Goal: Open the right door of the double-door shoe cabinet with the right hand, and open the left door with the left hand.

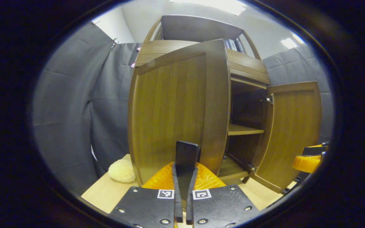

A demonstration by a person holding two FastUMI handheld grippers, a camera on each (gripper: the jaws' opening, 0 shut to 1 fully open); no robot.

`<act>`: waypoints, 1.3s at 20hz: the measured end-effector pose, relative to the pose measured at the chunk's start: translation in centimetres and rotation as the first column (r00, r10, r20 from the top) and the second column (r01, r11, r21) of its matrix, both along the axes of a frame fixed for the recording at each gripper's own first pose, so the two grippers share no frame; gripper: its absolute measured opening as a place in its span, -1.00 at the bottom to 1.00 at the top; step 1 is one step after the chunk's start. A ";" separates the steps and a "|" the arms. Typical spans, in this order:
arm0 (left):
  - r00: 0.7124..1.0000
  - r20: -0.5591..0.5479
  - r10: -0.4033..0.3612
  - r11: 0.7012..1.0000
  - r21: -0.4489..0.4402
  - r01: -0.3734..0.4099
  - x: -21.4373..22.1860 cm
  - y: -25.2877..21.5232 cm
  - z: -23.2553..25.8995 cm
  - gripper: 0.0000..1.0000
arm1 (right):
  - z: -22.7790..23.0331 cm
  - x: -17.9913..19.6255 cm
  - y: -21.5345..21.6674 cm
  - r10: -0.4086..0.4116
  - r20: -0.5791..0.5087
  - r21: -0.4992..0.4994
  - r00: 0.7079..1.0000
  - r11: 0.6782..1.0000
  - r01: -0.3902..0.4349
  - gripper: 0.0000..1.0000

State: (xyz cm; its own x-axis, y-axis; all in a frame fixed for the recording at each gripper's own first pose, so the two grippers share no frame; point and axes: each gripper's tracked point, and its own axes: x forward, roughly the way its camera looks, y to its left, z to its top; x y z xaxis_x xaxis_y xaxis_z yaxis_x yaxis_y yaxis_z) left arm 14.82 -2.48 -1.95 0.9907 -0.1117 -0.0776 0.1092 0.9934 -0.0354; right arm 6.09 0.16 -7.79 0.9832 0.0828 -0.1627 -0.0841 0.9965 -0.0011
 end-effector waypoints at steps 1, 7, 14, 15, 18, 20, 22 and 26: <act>1.000 0.003 0.007 1.000 -0.001 -0.007 -0.7 0.7 -0.1 -0.82 | 0.0 -0.1 0.0 -0.003 -0.002 0.002 1.000 1.000 0.003 0.94; 0.997 0.003 0.077 0.996 0.035 -0.077 -3.3 5.5 -0.1 -0.89 | 0.1 0.1 -0.3 -0.027 0.040 -0.004 0.999 1.000 0.027 0.94; 0.998 0.044 0.036 0.999 -0.008 -0.036 -5.4 11.8 0.7 -0.91 | 0.2 -0.1 -0.4 -0.036 0.038 -0.002 0.999 0.999 0.036 0.94; 0.999 0.050 0.022 1.000 -0.004 -0.022 -5.8 12.7 0.6 -0.87 | 0.2 0.0 -0.4 -0.039 0.038 -0.003 0.999 0.999 0.039 0.94; 0.998 0.061 -0.008 1.000 -0.013 0.009 -5.6 15.7 0.5 -0.87 | 0.1 0.0 -0.8 -0.049 0.027 -0.013 0.998 0.999 0.049 0.94; 0.998 0.065 -0.012 1.000 -0.017 0.013 -5.5 17.5 0.6 -0.87 | 0.1 -0.1 -0.9 -0.058 0.018 -0.015 0.998 0.998 0.059 0.94; 0.998 0.058 -0.038 0.998 -0.041 0.041 -5.4 19.2 0.6 -0.88 | 0.2 -0.3 -1.1 -0.069 0.019 -0.022 0.997 0.997 0.069 0.94; 0.996 0.068 -0.061 0.992 -0.104 0.068 -4.7 21.3 1.3 -0.88 | 0.4 -0.2 -1.6 -0.085 0.021 -0.041 0.996 0.995 0.086 0.94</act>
State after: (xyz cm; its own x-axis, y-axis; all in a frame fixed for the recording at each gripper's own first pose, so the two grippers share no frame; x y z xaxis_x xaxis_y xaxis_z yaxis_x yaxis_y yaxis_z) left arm 10.15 18.79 -0.69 0.9837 -0.1800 0.0023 0.1787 0.9751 -0.1310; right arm 5.86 -1.43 -7.41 0.9894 -0.0082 -0.1450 0.0019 0.9991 -0.0434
